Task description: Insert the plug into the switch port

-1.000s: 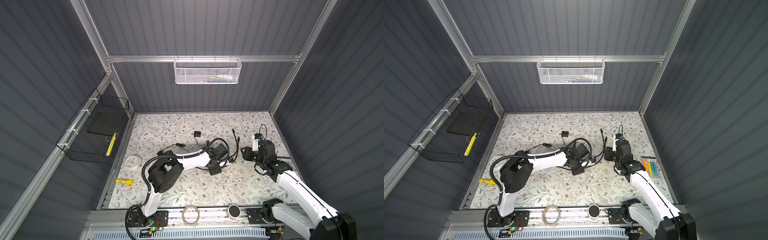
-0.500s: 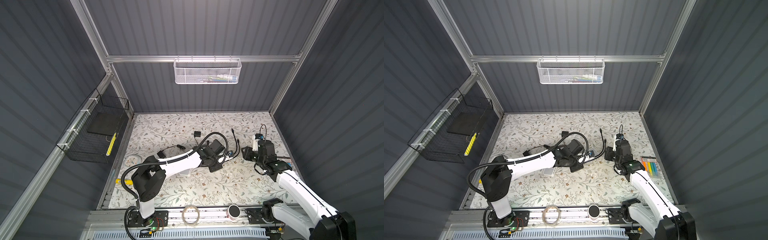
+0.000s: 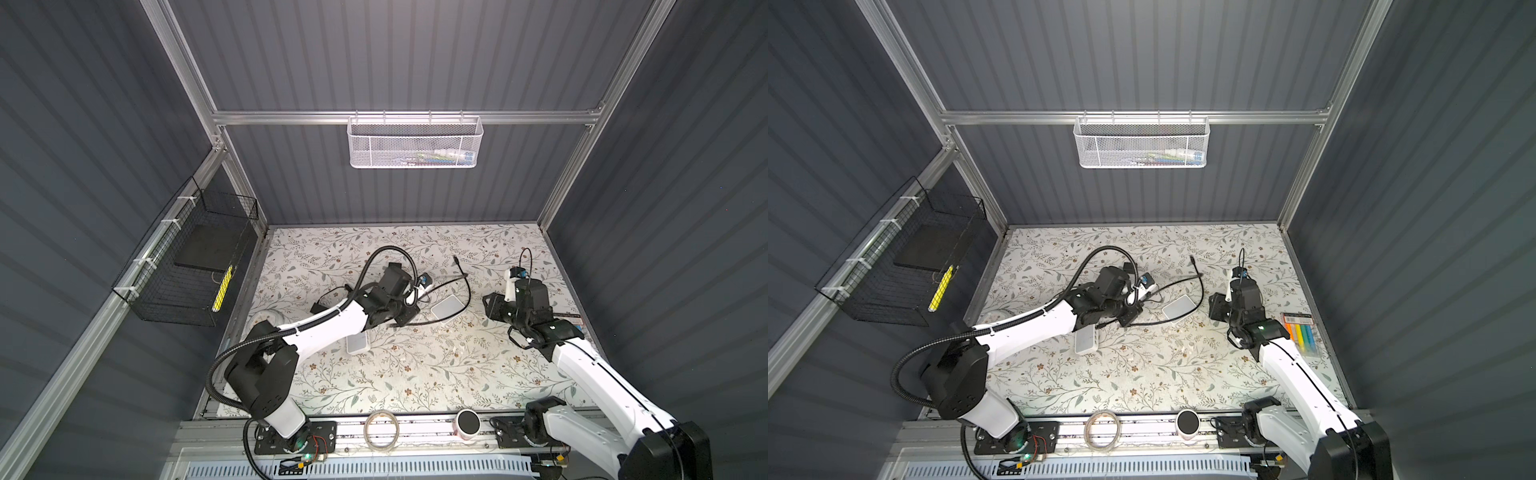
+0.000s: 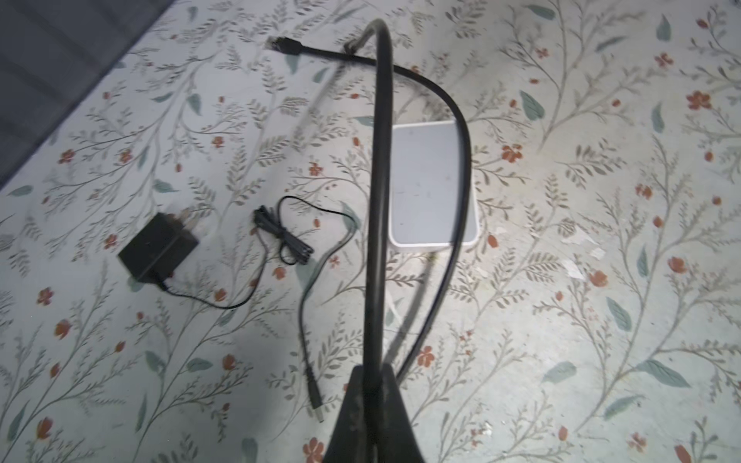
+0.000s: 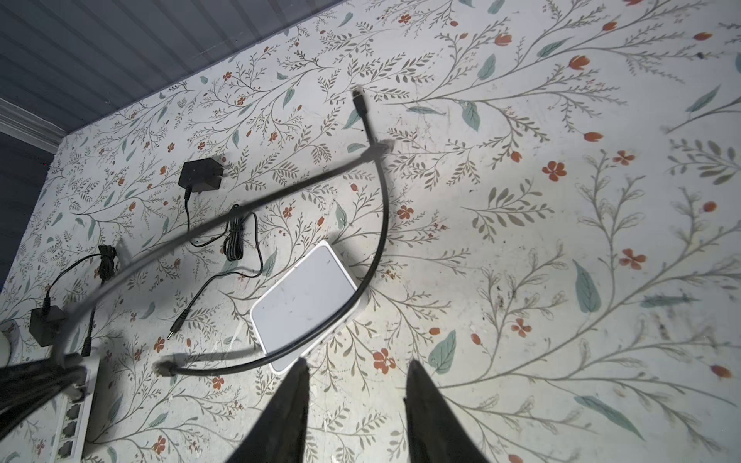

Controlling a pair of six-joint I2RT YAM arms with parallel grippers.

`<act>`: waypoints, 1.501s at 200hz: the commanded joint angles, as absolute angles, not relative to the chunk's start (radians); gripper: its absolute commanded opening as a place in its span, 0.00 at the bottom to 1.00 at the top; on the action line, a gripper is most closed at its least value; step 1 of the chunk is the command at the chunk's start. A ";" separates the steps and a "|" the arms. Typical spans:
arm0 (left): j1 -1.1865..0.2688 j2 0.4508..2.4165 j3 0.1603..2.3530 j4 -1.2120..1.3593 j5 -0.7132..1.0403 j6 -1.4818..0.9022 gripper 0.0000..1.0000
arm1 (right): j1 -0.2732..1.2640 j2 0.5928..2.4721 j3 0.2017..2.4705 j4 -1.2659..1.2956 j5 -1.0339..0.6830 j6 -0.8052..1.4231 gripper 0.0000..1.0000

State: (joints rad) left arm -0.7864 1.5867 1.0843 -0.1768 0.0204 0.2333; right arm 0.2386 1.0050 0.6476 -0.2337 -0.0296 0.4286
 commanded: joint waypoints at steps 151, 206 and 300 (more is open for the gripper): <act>-0.578 1.626 1.022 -0.005 -0.277 -0.097 0.00 | 0.305 1.064 0.684 -0.227 0.008 0.434 0.41; -0.492 1.786 1.147 -0.131 -0.321 -0.221 0.02 | 0.322 1.096 0.693 -0.218 0.011 0.435 0.41; -0.325 1.941 1.228 -0.207 -0.336 -0.380 0.12 | 0.331 1.155 0.701 -0.204 0.002 0.444 0.41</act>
